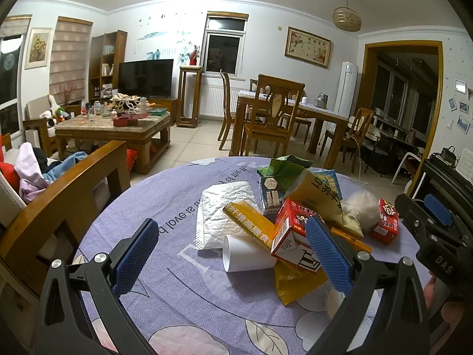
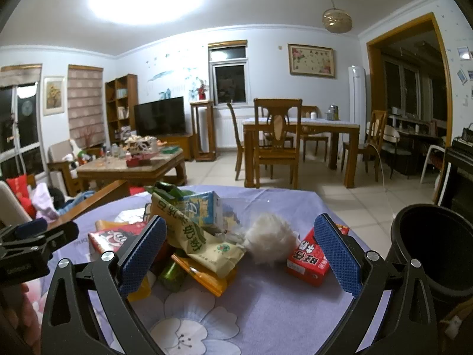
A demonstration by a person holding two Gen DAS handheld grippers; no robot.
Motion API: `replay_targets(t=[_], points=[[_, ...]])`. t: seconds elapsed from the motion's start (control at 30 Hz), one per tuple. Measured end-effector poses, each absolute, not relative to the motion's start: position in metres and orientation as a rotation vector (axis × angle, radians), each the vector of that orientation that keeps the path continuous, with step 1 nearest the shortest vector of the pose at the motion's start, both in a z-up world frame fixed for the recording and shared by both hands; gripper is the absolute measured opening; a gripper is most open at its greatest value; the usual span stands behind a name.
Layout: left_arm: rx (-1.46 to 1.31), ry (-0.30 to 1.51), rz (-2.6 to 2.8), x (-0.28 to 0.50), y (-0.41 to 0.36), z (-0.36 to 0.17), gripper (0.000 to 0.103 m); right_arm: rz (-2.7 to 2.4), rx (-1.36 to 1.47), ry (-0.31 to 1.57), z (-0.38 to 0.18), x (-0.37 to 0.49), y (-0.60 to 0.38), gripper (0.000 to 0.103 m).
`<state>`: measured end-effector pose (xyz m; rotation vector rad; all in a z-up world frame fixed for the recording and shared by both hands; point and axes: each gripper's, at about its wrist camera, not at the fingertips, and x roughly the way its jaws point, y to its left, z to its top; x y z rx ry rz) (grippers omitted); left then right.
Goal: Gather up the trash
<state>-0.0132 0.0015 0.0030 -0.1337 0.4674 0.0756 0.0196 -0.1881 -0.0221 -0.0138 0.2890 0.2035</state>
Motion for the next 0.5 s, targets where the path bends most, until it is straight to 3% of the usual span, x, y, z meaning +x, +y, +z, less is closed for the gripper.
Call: replay_targets(t=[0.3, 0.5], points=[[-0.147, 0.456, 0.074, -0.014, 0.004, 0.003, 0.098, 0.203, -0.014, 0.289, -0.022, 0.02, -0.188, 0.099], [-0.229, 0.494, -0.12, -0.015, 0.023, 0.0, 0.098, 0.306, 0.078, 0.399, -0.02, 0.03, -0.195, 0.099]])
